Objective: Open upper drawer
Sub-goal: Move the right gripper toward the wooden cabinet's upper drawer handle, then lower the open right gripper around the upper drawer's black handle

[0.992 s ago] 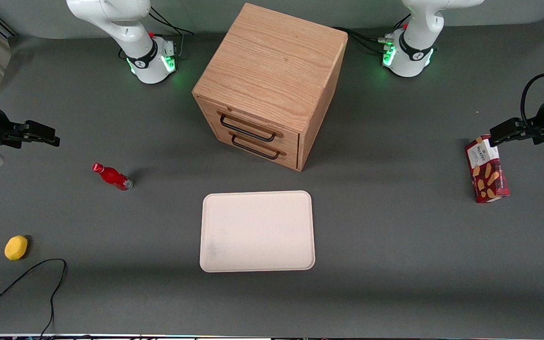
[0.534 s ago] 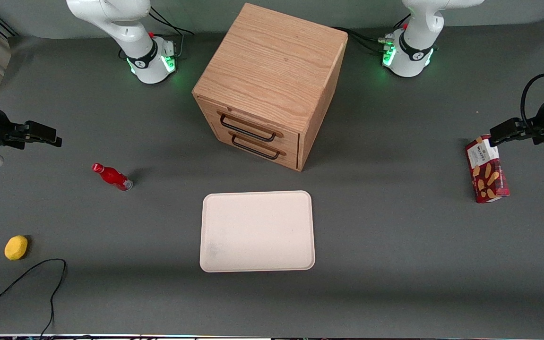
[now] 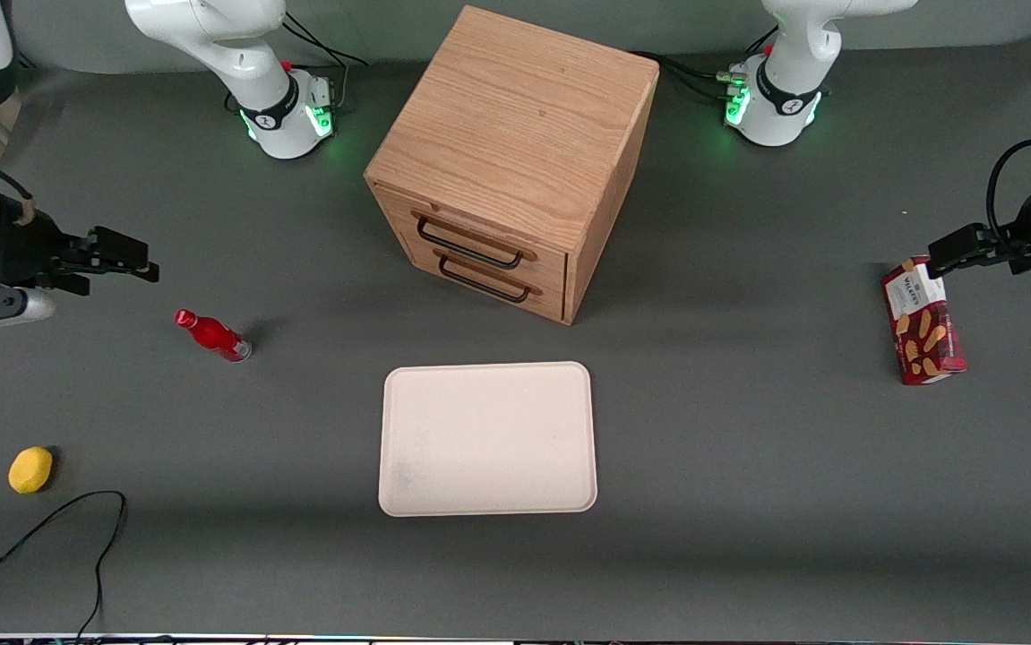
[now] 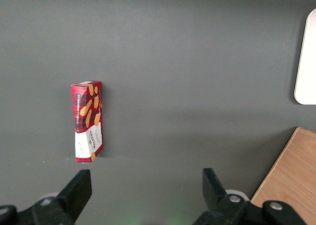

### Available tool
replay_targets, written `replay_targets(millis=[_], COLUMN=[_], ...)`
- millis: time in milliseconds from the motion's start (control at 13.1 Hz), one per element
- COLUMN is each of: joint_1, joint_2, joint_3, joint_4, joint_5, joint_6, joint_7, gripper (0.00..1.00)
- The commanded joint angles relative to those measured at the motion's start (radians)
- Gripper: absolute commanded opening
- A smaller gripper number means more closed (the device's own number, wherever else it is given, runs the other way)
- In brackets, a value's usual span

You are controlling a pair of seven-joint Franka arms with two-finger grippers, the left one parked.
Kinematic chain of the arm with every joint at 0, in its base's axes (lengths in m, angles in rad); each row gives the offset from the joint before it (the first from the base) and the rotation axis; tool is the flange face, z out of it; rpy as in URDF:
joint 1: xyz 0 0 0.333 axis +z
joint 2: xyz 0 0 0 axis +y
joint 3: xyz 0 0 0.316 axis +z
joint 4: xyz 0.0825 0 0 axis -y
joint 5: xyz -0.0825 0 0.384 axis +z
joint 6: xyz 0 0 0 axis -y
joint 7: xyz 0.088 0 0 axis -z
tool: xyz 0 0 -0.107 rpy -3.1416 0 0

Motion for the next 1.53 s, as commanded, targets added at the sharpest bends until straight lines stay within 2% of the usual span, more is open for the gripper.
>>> replay_targets(millis=[0,229,305,458,686,915,1068,1220,1373,1449], joint_1=[0.013,0.013,0.013,0.016,0.048,0.094,0.119,0.128,0.128,0.128], joint_2=[0.076,0.133,0.15,0.173,0.2,0.28,0.303,0.312,0.352,0.377], joint_3=[0.026,0.068,0.08,0.133,0.179,0.193,0.204,0.215,0.261,0.276], joint_4=[0.078,0.097,0.101,0.136,0.155,0.215,0.216,0.216,0.224,0.238], joint_5=[0.019,0.09,0.102,0.091,0.097,0.088,0.087,0.097,0.1,0.126], joint_6=[-0.007,0.009,0.011,0.011,0.014,0.022,0.022,0.022,0.02,0.025], joint_7=[-0.009,-0.031,-0.109,-0.22,-0.268,-0.297,-0.421,-0.466,-0.527,-0.535], gripper=[1.0,1.0,1.0,1.0,1.0,1.0,1.0,1.0,1.0,1.0])
